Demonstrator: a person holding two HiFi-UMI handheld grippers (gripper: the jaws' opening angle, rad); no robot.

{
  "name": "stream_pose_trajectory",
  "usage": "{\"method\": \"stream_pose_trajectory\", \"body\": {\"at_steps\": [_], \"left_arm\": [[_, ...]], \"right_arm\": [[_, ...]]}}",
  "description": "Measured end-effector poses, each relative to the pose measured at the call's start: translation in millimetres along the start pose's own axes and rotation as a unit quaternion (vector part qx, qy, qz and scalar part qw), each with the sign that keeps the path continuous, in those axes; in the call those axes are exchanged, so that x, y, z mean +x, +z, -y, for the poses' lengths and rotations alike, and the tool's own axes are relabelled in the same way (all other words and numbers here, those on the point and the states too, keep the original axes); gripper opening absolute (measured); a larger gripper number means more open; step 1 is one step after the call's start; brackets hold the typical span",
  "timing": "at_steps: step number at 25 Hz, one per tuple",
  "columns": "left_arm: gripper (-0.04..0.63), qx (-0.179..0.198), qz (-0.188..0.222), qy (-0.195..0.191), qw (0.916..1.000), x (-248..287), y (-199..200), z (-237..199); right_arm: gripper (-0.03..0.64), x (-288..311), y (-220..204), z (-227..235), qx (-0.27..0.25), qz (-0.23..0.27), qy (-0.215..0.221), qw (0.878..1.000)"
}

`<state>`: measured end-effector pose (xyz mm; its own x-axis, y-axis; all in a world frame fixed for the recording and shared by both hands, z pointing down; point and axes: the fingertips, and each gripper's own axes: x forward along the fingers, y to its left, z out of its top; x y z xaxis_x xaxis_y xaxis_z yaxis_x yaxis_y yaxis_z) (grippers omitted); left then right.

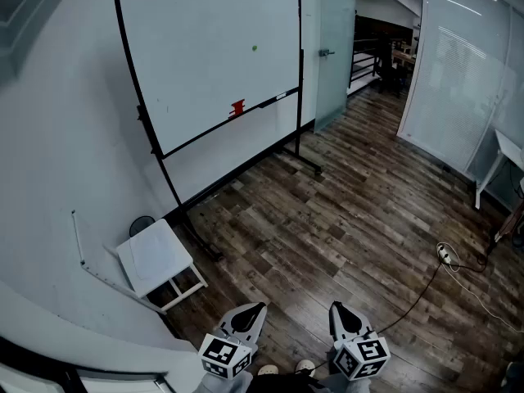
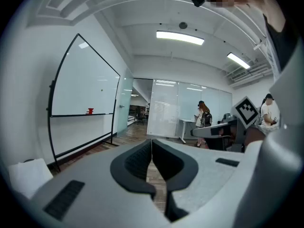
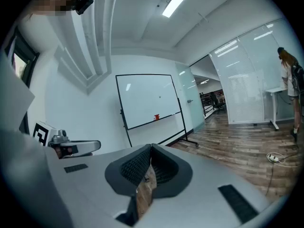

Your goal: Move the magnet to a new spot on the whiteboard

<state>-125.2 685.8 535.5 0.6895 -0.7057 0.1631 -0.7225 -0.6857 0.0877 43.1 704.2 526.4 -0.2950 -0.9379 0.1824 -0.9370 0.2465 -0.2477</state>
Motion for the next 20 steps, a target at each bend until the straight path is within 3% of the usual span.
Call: {"method": "stream_pose_trajectory", "body": {"at_steps": [3, 8, 13, 20], "left_arm": [[0.012, -0.032, 0.013, 0.018, 0.9992, -23, 1, -13], [0.012, -0.052, 0.032, 0.056, 0.9966, -43, 11, -26], [0.014, -0.054, 0.049, 0.071, 0.9948, -53, 21, -24], [0.034, -0.061, 0.055, 0.104, 0.9912, -57, 19, -25]], "right_arm": [[0.028, -13, -3, -15, 0.000, 0.008, 0.009, 1.000], [0.028, -27, 4, -31, -0.022, 0.011, 0.032, 0.999], [0.028, -32, 16, -35, -0.013, 0.030, 0.031, 0.999], [0.028, -34, 8, -26, -0.023, 0.016, 0.043, 0.999]]}}
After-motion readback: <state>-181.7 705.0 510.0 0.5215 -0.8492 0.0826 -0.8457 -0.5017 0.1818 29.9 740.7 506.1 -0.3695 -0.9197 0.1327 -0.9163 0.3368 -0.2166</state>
